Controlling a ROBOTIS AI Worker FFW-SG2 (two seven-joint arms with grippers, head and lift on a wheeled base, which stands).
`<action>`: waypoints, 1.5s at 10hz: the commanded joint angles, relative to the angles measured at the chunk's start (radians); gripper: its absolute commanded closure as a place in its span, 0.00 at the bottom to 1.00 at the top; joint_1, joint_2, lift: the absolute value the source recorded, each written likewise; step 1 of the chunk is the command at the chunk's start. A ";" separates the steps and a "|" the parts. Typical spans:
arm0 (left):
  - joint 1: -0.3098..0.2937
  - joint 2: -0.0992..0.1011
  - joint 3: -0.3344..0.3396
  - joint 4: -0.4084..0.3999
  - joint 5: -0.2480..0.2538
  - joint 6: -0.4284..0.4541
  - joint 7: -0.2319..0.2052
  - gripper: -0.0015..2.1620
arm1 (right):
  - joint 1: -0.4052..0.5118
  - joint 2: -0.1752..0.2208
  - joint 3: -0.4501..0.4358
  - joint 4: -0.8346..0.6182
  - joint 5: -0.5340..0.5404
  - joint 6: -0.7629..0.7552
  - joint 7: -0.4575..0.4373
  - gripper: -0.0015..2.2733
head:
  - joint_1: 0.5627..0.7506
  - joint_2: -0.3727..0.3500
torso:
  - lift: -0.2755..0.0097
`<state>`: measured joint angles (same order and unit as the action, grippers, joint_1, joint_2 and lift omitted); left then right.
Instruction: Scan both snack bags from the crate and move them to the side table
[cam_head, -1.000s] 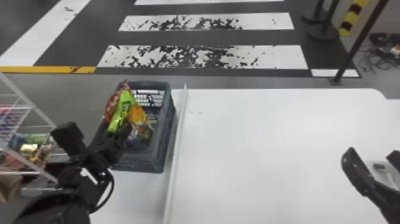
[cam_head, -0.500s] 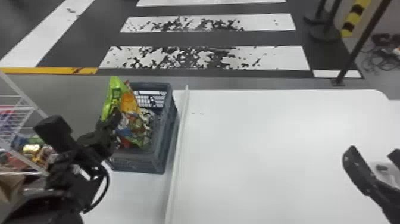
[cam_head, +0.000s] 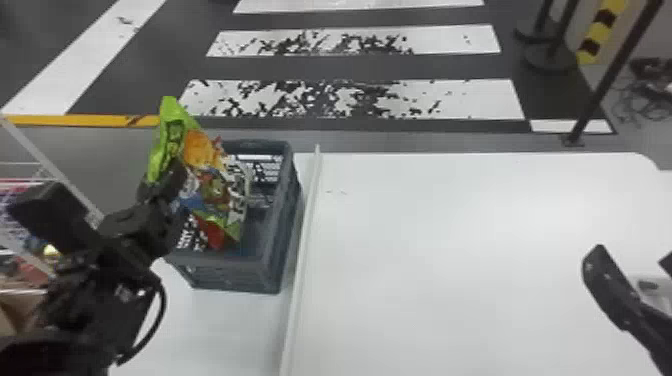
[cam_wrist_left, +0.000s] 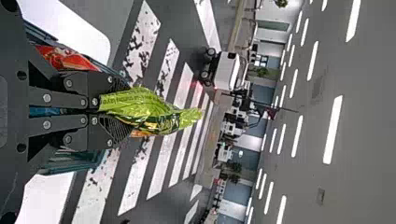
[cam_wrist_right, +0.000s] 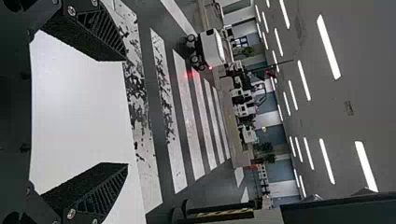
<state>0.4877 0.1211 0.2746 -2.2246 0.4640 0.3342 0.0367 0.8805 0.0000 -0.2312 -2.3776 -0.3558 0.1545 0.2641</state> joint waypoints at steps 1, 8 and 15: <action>0.022 -0.001 0.032 -0.075 0.064 0.024 0.003 0.93 | 0.003 0.001 0.000 -0.006 -0.002 -0.002 -0.003 0.06 | 0.70 0.68 | 0.86; 0.051 -0.032 -0.089 -0.257 0.194 0.168 -0.058 0.93 | -0.002 0.001 0.006 -0.011 -0.005 -0.042 -0.045 0.06 | 0.70 0.50 | 0.86; -0.077 -0.086 -0.379 0.132 0.163 0.165 -0.344 0.93 | -0.002 0.001 0.001 -0.017 -0.003 -0.045 -0.045 0.06 | 0.70 0.09 | 0.86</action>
<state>0.4209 0.0387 -0.0882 -2.1129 0.6364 0.4996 -0.3083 0.8790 0.0000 -0.2304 -2.3946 -0.3589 0.1089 0.2194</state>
